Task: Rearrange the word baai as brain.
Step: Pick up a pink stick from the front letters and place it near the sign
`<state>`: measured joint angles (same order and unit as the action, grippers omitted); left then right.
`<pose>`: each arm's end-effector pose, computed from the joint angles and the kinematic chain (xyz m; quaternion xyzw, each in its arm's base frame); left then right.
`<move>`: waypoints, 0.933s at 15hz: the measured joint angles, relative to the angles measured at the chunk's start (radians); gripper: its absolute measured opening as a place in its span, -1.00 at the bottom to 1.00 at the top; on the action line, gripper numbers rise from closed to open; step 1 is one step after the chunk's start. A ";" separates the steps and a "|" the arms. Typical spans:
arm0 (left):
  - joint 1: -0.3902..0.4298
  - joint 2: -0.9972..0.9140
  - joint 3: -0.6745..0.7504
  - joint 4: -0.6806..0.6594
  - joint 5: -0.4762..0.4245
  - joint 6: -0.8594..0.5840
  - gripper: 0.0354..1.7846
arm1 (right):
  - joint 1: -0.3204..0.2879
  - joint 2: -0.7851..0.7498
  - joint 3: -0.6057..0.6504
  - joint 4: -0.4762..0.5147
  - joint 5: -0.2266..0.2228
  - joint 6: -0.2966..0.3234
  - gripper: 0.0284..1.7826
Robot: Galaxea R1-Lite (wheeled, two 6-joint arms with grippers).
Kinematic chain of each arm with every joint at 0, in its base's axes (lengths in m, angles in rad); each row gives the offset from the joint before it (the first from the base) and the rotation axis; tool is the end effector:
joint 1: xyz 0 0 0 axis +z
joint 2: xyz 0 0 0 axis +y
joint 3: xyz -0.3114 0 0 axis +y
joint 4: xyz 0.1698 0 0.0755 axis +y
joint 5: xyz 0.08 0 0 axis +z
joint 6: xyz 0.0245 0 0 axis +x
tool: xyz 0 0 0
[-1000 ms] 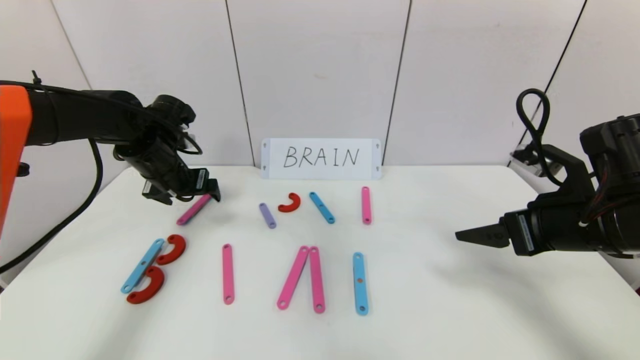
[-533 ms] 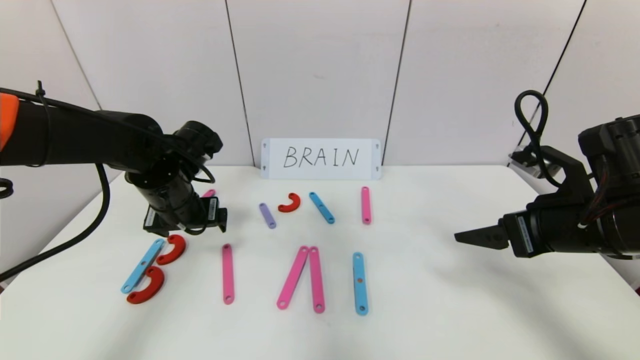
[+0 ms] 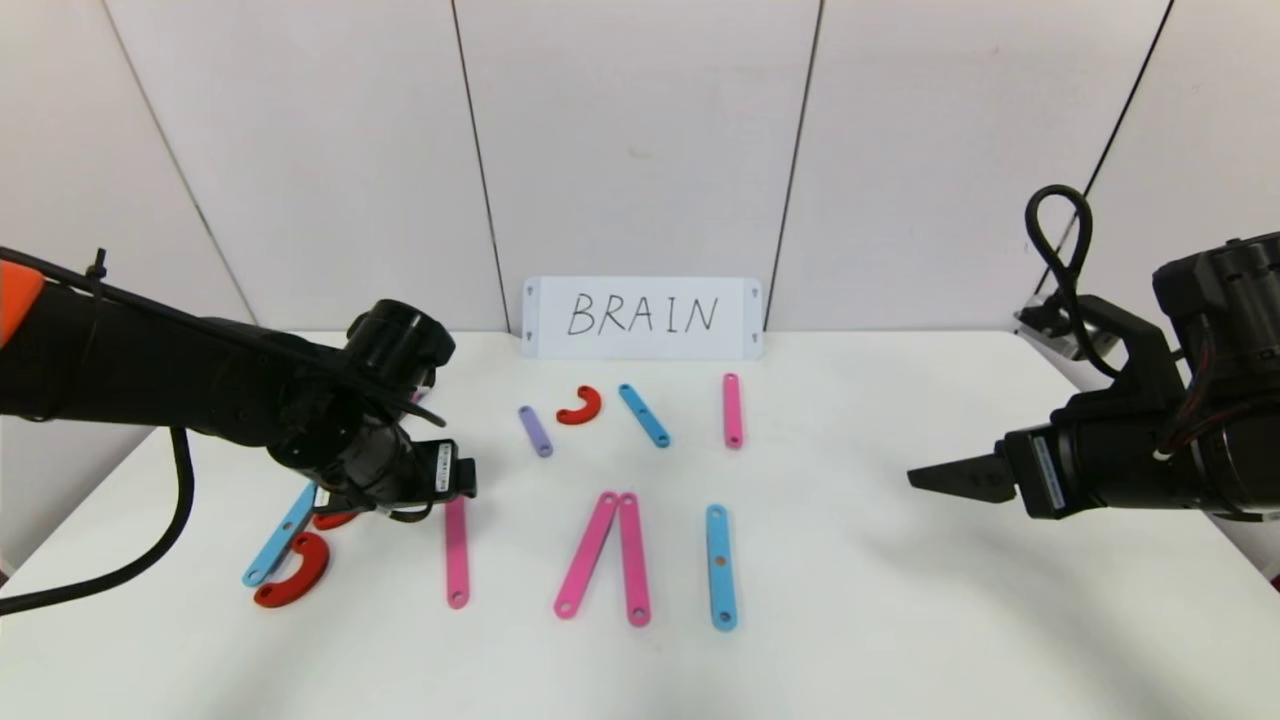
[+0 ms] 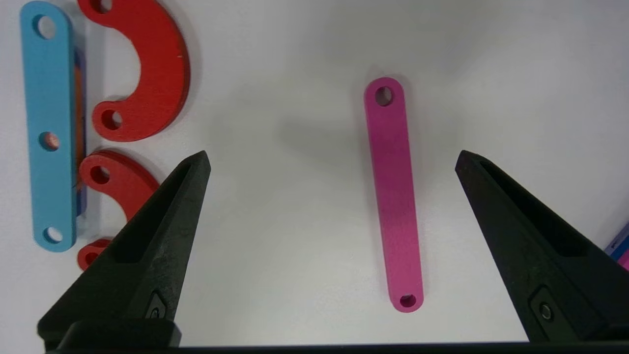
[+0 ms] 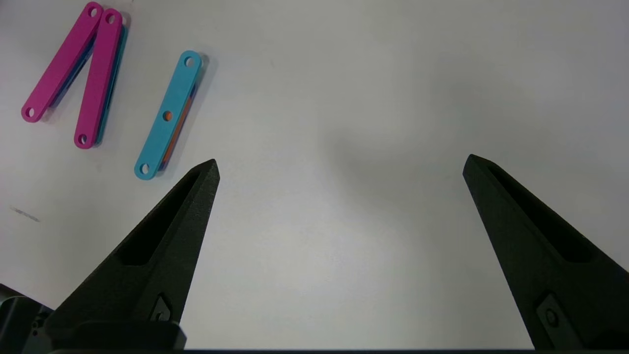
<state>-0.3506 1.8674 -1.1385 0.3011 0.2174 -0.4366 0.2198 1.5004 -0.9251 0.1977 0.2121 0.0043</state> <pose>0.3037 -0.1054 0.1519 -0.0533 0.4741 0.0459 0.8776 0.2292 0.0565 0.2090 0.0005 0.3774 0.1977 0.9047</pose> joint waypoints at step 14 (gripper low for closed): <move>-0.062 -0.008 0.175 -0.191 -0.019 -0.008 0.92 | 0.000 0.000 0.003 0.000 0.001 0.000 0.95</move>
<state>-0.4128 1.8598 -0.9636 0.1104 0.1985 -0.4445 0.2198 1.5009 -0.9221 0.1972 0.2134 0.0043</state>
